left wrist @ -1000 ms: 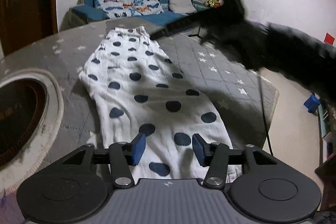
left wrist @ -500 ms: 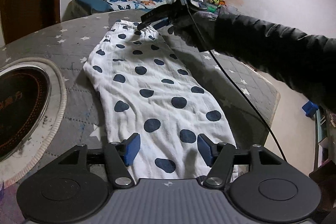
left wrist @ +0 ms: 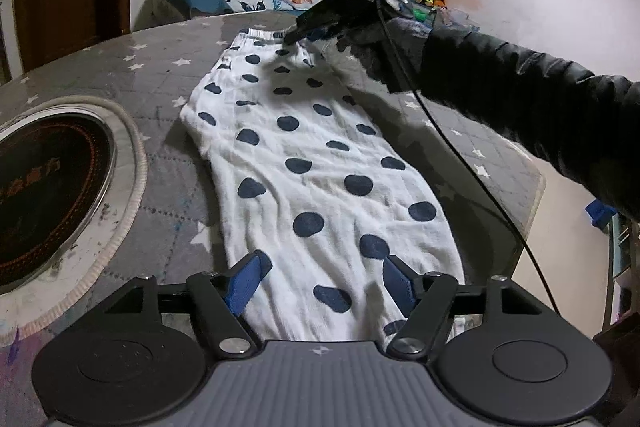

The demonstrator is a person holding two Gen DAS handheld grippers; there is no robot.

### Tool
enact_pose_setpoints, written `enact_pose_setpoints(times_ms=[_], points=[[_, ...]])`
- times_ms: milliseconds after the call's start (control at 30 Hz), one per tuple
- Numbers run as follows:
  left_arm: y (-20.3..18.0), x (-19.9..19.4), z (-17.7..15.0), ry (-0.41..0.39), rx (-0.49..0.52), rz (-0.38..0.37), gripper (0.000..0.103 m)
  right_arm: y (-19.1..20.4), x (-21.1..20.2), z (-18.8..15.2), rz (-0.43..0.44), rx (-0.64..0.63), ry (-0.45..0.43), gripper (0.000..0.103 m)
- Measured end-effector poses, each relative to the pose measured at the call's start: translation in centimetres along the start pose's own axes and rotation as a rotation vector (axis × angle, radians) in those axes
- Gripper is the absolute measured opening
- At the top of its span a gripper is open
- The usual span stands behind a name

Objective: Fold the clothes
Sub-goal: 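Grasp the polka-dot pants waistband with the right gripper and lift it, then carry the held waistband over the legs toward the hem with the right gripper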

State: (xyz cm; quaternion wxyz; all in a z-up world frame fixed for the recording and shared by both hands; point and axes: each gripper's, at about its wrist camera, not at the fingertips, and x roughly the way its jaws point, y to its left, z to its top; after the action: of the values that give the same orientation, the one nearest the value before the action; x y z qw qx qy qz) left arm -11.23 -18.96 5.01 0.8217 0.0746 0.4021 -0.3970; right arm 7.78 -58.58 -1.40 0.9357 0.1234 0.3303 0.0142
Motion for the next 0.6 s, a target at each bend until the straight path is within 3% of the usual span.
enact_pose_setpoints(times_ms=[333, 600], points=[[0.4, -0.8, -0.7, 0.016, -0.042, 0.036, 0.074, 2.6, -5.6, 0.6, 0.078, -0.043, -0.095, 0.013], [0.5, -1.7, -1.4, 0.007, -0.047, 0.071, 0.077, 6.0, -12.2, -1.1, 0.168, -0.115, -0.139, 0.013]])
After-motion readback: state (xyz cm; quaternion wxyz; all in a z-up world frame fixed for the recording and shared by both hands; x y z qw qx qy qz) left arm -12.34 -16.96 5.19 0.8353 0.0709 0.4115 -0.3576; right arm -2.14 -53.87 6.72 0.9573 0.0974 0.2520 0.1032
